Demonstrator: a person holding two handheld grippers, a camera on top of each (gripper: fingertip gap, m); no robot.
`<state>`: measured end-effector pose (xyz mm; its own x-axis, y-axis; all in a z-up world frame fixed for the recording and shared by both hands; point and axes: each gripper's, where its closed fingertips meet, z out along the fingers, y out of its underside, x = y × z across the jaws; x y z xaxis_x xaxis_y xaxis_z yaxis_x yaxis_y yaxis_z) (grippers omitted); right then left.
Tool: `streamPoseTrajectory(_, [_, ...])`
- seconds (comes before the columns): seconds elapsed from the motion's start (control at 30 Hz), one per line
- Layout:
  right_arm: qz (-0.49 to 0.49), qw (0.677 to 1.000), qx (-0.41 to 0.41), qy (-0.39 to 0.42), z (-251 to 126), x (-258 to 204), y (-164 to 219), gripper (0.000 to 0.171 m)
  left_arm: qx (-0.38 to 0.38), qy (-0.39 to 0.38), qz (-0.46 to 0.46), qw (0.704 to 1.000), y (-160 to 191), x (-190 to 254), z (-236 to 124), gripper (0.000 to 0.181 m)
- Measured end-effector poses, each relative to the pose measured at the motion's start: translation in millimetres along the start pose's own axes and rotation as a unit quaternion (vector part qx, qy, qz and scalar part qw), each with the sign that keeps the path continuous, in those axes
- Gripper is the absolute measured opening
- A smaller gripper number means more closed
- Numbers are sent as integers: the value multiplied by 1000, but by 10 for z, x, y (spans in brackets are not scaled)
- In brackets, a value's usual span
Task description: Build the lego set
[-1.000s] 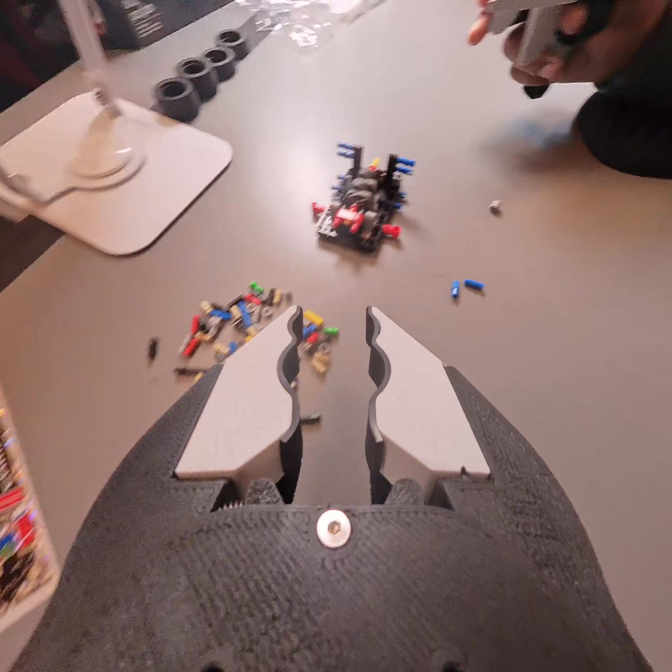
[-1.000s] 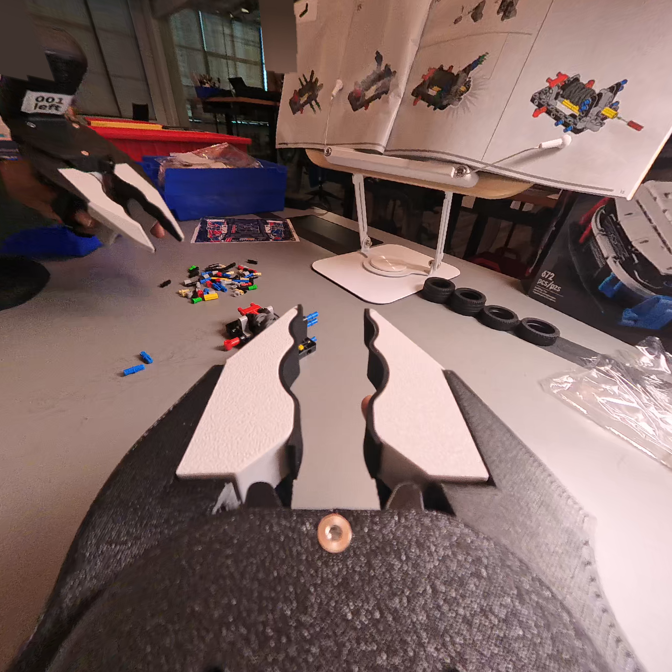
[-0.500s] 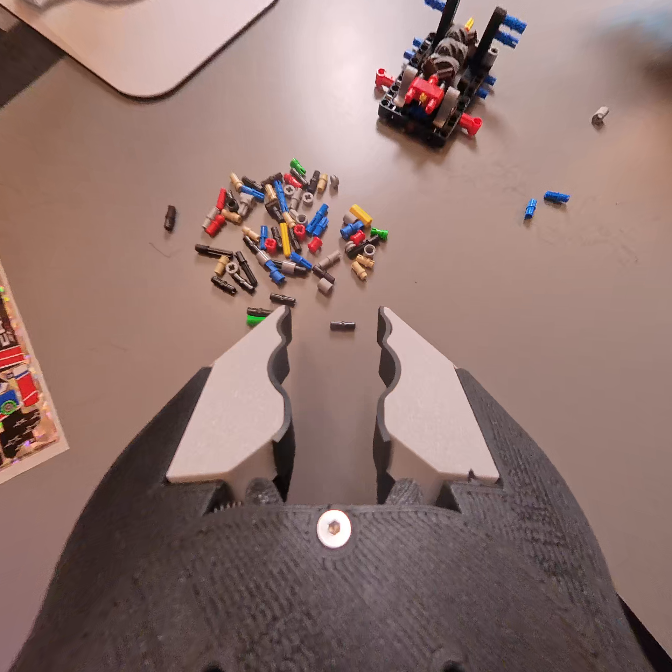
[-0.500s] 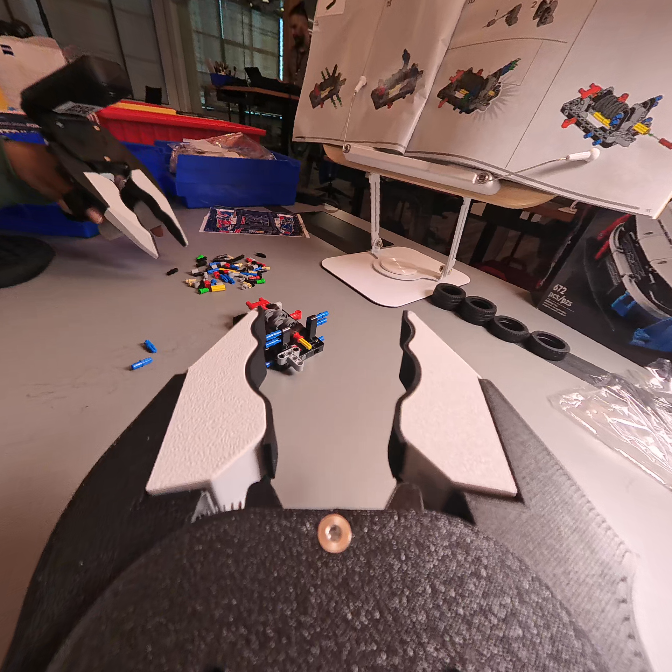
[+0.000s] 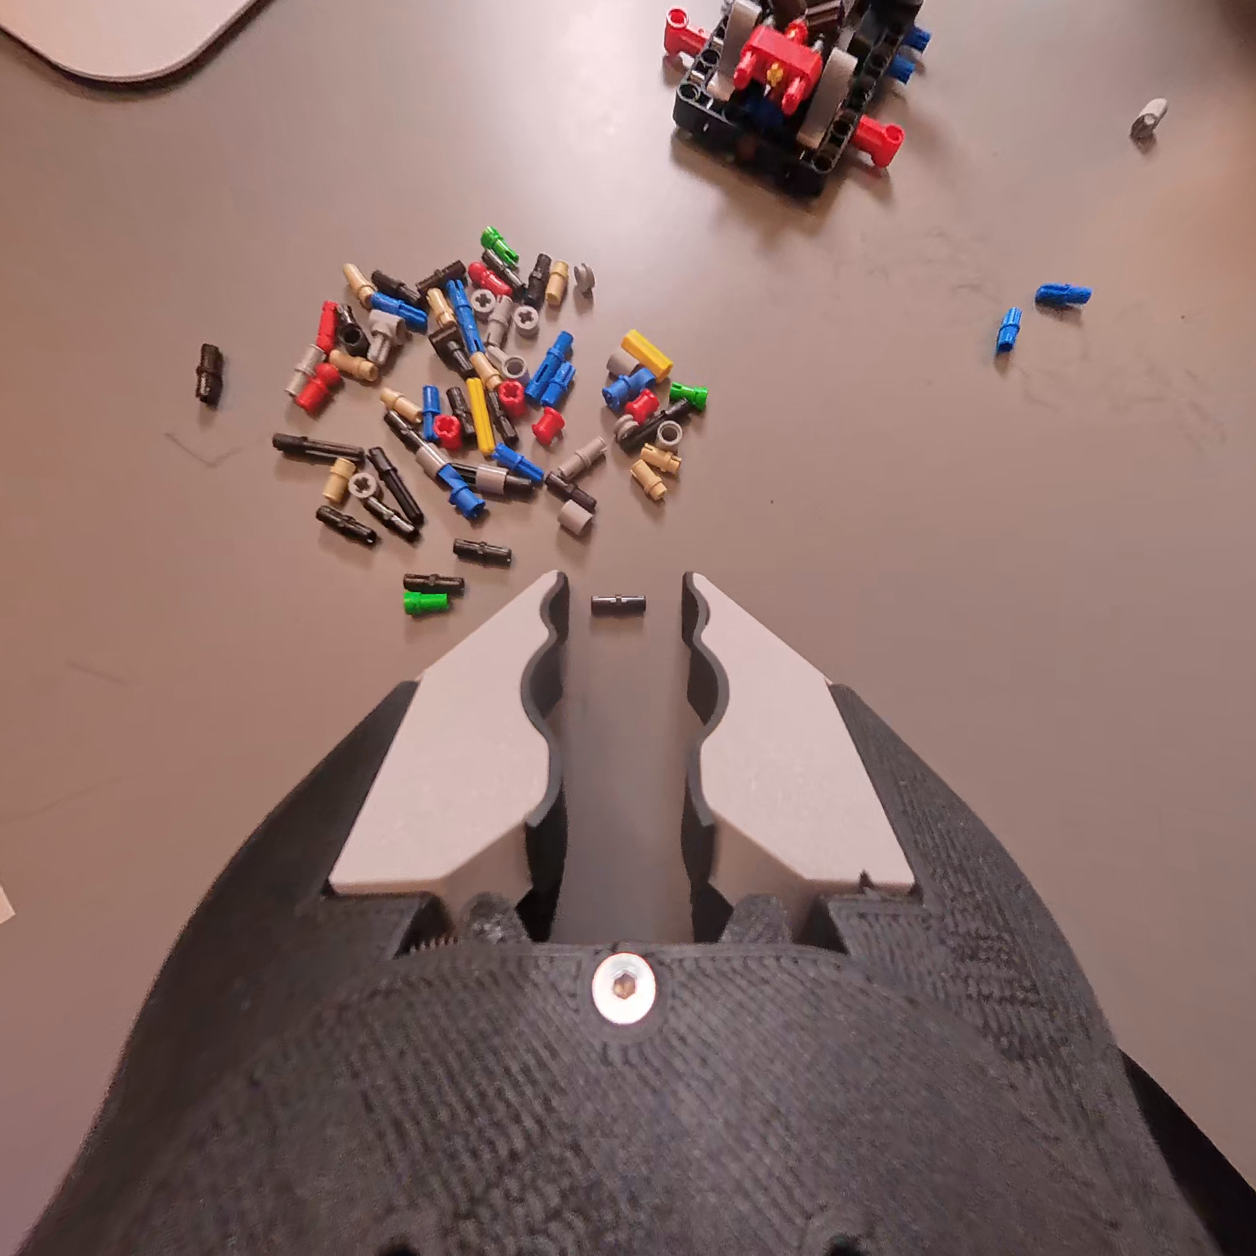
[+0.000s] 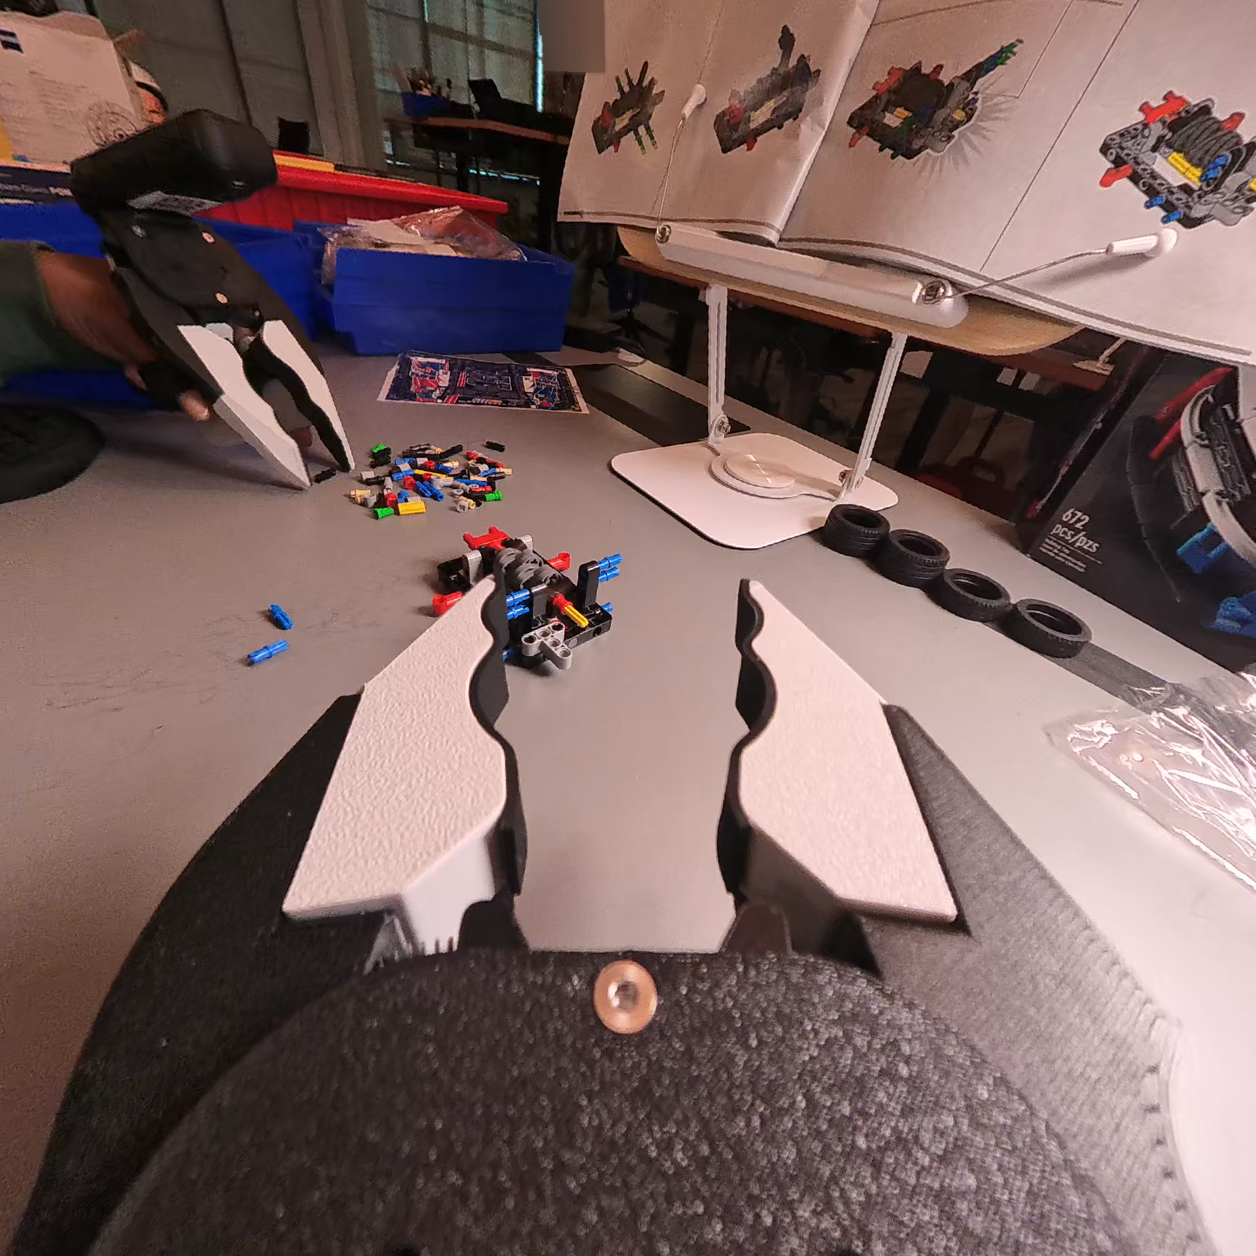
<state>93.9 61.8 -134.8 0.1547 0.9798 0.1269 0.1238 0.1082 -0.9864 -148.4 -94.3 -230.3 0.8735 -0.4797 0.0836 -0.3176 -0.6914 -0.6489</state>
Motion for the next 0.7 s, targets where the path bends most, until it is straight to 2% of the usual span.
streamPoseTrajectory(0.03, [1, 1000, -1, 0, 5, 2, 6, 66, 1, -1, -1, 1000, -1, -8, 1, 30])
streamPoseTrajectory(0.13, [3, 1000, -3, -1, 15, -1, 19, 65, 0, -8, 8, 1000, 10, -28, -1, 17])
streamPoseTrajectory(0.2, [2, 1000, -5, -1, 19, -10, 30, 64, -1, -10, 12, 1000, 17, -24, -4, 17])
streamPoseTrajectory(0.37, [3, 1000, -12, 1, 32, 3, 64, 62, -13, -8, 18, 1000, 58, -1, -45, 33])
streamPoseTrajectory(0.43, [3, 1000, -15, 2, 35, 8, 76, 62, -20, -17, 21, 999, 68, -15, -58, 32])
streamPoseTrajectory(0.7, [2, 1000, -21, 1, 45, 3, 102, 60, -20, -24, 24, 999, 51, -24, -30, 14])
